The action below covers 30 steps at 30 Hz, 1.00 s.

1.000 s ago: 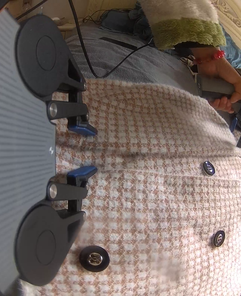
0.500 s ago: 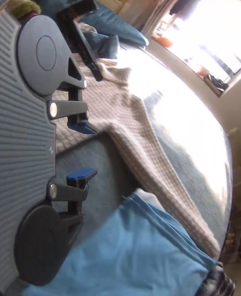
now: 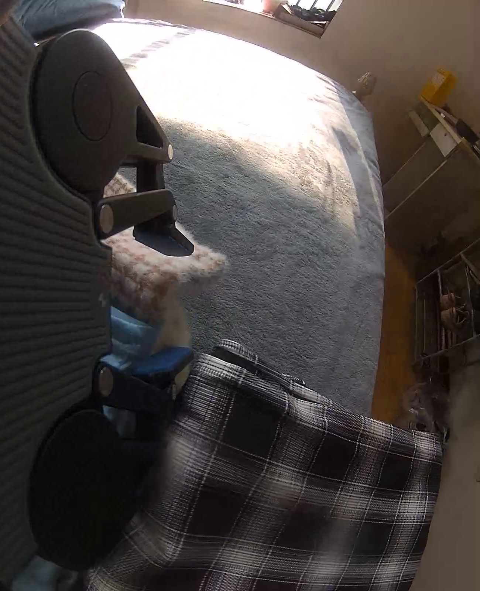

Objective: Fold clothes

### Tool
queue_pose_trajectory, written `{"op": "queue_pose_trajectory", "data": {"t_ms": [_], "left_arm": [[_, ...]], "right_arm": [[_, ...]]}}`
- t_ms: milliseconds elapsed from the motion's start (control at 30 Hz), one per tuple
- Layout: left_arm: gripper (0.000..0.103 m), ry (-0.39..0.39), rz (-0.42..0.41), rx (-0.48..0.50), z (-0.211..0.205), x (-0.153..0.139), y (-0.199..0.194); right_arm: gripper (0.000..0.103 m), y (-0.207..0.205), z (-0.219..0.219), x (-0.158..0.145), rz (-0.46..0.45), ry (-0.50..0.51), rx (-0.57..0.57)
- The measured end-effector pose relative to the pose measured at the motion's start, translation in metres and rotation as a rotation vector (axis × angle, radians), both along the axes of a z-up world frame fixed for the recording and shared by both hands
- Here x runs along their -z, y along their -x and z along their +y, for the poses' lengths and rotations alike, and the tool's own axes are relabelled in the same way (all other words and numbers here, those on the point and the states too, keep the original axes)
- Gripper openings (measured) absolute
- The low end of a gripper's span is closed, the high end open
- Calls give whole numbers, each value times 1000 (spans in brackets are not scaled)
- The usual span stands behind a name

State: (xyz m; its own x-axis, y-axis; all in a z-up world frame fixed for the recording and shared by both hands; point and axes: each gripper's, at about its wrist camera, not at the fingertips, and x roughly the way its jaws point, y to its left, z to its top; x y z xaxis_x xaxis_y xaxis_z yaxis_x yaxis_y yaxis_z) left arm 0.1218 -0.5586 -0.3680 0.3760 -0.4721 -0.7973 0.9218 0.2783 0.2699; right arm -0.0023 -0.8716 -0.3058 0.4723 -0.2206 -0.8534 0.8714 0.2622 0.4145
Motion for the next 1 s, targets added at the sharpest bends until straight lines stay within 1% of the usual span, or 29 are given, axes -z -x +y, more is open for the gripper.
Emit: {"op": "queue_pose_trajectory", "data": {"t_ms": [67,200,300,367,400,467,533,567,600,667,733,767,833,900,933,1000], "left_arm": [[54,-7,-2,0,-1,7,1],[52,8,31,-25,3,11,-1],[52,19,50,-35,7,14,-2],[51,25,52,-37,11,16,-1],[51,28,53,-38,12,18,0],[51,36,56,-42,16,20,1],[50,44,61,-50,20,23,1],[50,48,65,-55,22,25,2],[50,53,68,-59,24,26,2],[50,60,70,-66,28,29,3],[50,68,76,-76,33,32,3],[50,74,80,-81,35,33,4],[50,85,87,-90,40,36,4],[50,99,95,-101,46,39,4],[50,116,117,-121,53,38,2],[50,164,191,-184,75,31,-4]], "right_arm": [[54,-5,-5,10,8,-33,-24],[54,-19,-4,22,51,-21,-109],[54,-29,-6,33,73,-35,-161],[54,-36,-8,42,81,-62,-205],[56,-39,-8,47,91,-75,-228],[55,-50,-12,53,128,-80,-272],[41,-58,-15,54,136,-73,-322],[17,-67,-20,53,125,-67,-358],[14,-71,-23,50,112,-60,-380],[10,-77,-20,39,91,-26,-420],[9,-83,-15,29,67,4,-455],[9,-84,-11,22,30,-1,-459],[8,-85,1,6,-80,-17,-480],[8,-90,22,-11,-171,-20,-532],[8,-94,34,-20,-206,-26,-565],[8,-108,58,-39,-265,-45,-632]]}}
